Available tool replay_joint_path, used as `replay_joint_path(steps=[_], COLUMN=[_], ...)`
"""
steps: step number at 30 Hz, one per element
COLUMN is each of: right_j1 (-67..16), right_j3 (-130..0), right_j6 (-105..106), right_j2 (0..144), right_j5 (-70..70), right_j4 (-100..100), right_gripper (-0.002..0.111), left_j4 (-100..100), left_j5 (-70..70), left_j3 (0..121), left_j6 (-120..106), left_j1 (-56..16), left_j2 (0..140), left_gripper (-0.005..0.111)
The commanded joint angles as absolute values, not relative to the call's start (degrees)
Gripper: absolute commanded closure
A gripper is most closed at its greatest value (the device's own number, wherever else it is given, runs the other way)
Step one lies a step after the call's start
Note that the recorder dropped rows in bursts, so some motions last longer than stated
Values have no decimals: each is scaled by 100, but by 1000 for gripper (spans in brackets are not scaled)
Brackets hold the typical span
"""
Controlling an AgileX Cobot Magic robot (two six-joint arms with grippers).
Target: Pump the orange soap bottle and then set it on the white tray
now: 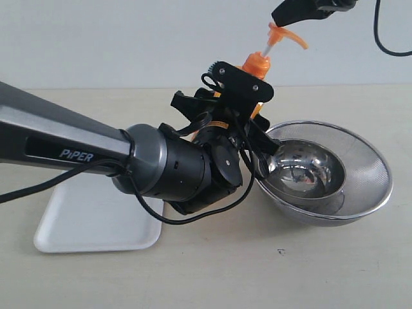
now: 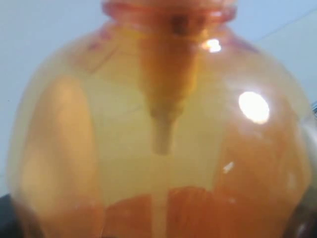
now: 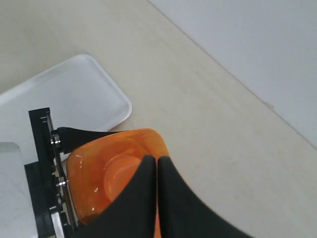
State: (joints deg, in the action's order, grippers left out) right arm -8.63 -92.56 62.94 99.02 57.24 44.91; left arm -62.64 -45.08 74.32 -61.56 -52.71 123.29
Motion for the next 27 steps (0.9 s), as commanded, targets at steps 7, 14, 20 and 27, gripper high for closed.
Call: replay_joint_path(steps=[7,14,20,27], right_j1=[-1268,-1268,-1268,-1268], right_j3=[-9202,-9202,-9202,-9202], right_j6=[6173,6023,5982,5970], right_j2=[10006,10006,10016,10016], right_j5=[6013,6081,6094,6105], right_j4=[3754,3665,3665,3653], right_gripper=[108,108,108,108], left_j4=[-6058,-6058,-6058,-6058], left_j5=[-4648,-4648,-4648,-4648], left_j3=[7508,7508,7508,7508], left_j6=[-6129,-6129,-6129,-6129], left_j1=[-5313,-5313,-5313,-5313], left_j2=[12231,12231,12231,12231], left_gripper=[102,102,102,102])
